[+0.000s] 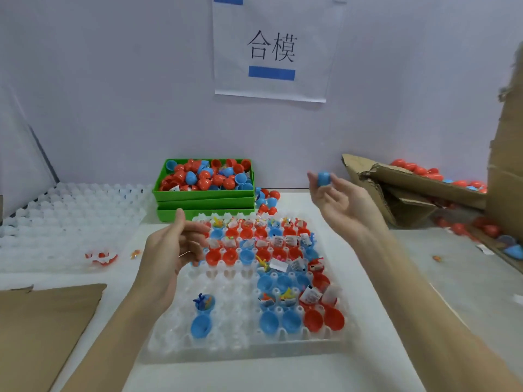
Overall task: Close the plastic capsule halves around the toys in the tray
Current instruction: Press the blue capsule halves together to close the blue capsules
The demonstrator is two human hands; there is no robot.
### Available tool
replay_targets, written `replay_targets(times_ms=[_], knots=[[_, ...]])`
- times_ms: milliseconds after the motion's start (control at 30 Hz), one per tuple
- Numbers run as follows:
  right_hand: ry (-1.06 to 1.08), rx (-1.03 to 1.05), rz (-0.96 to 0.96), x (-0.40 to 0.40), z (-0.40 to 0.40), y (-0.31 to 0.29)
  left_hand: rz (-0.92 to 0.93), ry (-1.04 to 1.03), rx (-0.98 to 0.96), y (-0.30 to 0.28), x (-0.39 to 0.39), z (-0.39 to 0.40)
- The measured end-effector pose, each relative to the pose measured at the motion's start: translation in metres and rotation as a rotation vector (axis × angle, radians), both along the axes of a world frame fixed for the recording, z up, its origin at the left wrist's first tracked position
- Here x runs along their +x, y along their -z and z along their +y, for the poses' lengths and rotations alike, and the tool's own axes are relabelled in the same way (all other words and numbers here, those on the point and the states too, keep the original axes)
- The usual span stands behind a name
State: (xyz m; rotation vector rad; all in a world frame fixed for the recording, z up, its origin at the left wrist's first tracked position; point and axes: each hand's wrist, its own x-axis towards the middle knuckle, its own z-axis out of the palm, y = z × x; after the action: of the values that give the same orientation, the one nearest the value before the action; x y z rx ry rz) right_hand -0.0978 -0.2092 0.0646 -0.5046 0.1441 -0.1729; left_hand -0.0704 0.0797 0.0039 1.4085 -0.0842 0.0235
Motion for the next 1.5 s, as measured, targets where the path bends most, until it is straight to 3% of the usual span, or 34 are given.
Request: replay_targets(times_ms=[100, 167, 267, 367, 467, 567, 633, 800, 1000, 1300, 1500], knots=[[0.186, 0.144, -0.093, 0.029, -0.055, -0.035, 0.001, 0.003, 0.017, 0.002, 0.002, -0.001], [0.199, 0.095, -0.054, 0.04, -0.078, -0.045, -0.006, 0.001, 0.029, 0.003, 0.003, -0.001], [0.164, -0.292, 0.109, 0.037, -0.086, -0.033, -0.008, 0.007, 0.061, 0.001, 0.004, -0.002], [0.123, -0.626, 0.144, 0.021, -0.073, 0.002, -0.017, 0.006, 0.078, 0.0, 0.004, -0.004], [0.219, -1.033, 0.189, -0.005, -0.049, 0.038, -0.047, -0.013, 0.074, 0.001, 0.002, -0.006], [0.214, -1.284, 0.207, -0.019, -0.024, 0.053, -0.057, -0.013, 0.09, 0.002, 0.001, -0.007], [0.119, -1.479, 0.16, -0.025, -0.01, 0.05, -0.055, -0.014, 0.103, 0.003, 0.002, -0.007], [-0.228, -1.808, -0.209, -0.044, 0.016, 0.037, -0.058, -0.015, 0.096, 0.004, 0.004, -0.005], [-0.565, -2.019, -0.277, -0.063, 0.035, 0.036, -0.043, -0.014, 0.107, 0.004, 0.005, -0.003], [-0.592, -2.2, -0.328, -0.074, 0.05, 0.038, -0.051, 0.012, 0.166, 0.005, 0.003, -0.004], [-0.446, -2.152, -0.424, -0.07, 0.048, 0.035, -0.109, 0.12, 0.259, 0.006, 0.003, 0.0]])
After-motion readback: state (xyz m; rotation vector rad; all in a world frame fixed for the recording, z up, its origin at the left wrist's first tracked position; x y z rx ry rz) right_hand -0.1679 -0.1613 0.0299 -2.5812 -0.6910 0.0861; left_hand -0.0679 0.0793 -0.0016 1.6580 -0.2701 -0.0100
